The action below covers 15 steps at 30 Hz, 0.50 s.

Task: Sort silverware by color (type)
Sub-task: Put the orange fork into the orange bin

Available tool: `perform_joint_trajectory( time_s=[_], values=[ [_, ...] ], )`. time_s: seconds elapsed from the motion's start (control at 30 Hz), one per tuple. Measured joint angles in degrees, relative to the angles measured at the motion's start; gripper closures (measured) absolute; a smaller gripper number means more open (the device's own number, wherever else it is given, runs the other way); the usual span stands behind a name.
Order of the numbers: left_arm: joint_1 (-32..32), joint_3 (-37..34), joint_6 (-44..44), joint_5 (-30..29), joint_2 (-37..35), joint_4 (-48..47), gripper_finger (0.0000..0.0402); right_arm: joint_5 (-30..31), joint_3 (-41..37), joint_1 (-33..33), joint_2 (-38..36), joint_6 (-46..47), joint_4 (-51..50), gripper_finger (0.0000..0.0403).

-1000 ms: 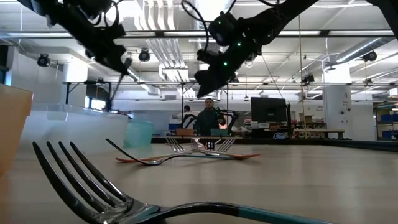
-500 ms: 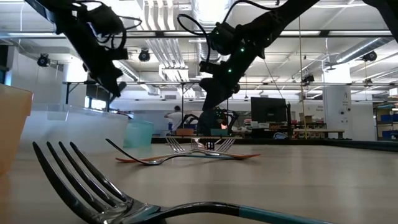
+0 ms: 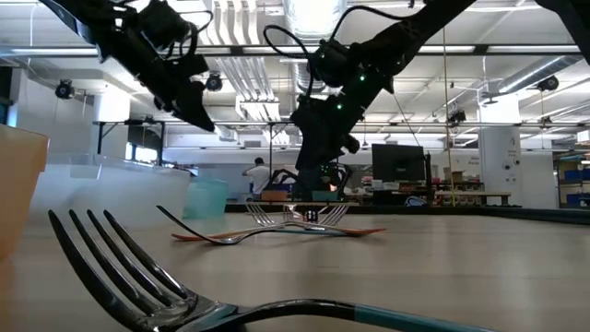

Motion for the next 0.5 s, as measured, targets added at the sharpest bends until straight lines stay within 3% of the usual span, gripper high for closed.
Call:
perform_joint_trajectory(
  time_s=[0.23, 0.37, 0.5],
  values=[
    [0.0, 0.0, -2.1, 1.8, -6.5, -4.8, 0.0338, 0.0, -0.1, 1.4, 6.4, 4.8, 3.2, 0.0234],
    [0.0, 0.0, -3.1, 4.3, -10.7, -6.5, 0.0338, 0.1, -0.1, 1.3, 9.1, 12.4, 6.8, 0.0234],
    [0.0, 0.0, -3.1, 5.4, -14.5, -7.7, 0.0338, 4.6, 0.0, 1.4, 10.7, 16.8, 7.1, 0.0235]
  ],
)
